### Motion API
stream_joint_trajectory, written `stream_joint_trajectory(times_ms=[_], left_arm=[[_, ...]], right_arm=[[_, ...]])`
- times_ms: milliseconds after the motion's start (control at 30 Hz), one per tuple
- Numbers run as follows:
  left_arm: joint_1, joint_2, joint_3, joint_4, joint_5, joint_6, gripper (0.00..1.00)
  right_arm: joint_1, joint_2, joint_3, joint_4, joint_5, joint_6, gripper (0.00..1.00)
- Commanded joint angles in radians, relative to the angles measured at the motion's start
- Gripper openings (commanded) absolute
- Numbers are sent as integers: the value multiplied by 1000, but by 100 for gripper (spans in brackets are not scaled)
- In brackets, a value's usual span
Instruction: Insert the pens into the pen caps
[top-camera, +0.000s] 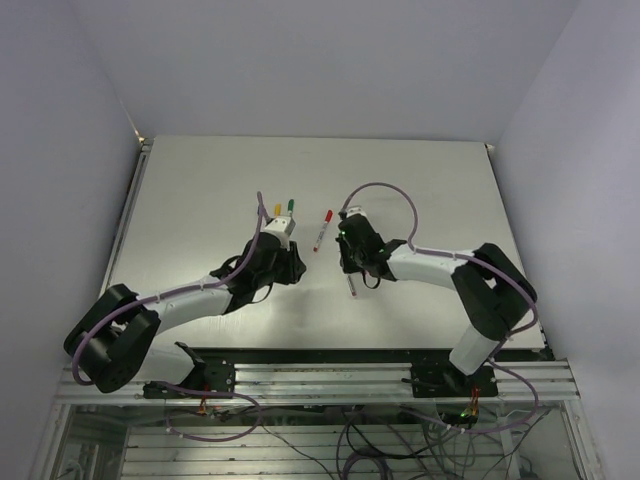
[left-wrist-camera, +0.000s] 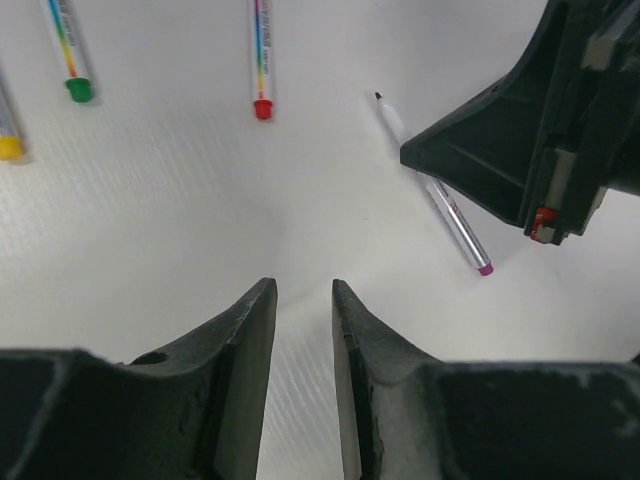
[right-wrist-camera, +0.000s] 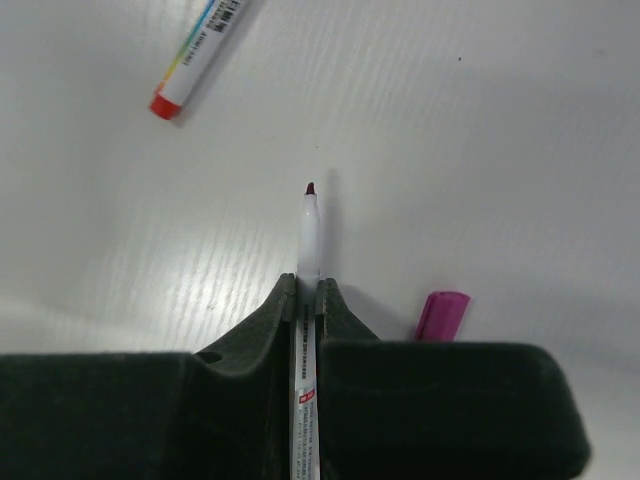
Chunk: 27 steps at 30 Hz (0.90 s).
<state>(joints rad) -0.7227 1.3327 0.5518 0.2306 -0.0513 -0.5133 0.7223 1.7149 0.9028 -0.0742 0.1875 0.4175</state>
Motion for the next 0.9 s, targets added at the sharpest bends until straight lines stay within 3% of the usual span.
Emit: stream_joint_trajectory(times_ms=[0, 300, 400, 867], left_arm=[[-4, -36, -45, 175, 147, -14, 40], [-12, -75, -110, 485, 303, -112, 42], [-26, -66, -94, 519, 316, -126, 43], [-57, 124, -44, 712, 354, -212, 44]], right_arm=[[5, -144, -63, 112, -22, 38, 0], [6, -416, -256, 410, -93, 115, 0], [6, -463, -289, 472, -119, 140, 0], [21, -523, -331, 546, -154, 174, 0]])
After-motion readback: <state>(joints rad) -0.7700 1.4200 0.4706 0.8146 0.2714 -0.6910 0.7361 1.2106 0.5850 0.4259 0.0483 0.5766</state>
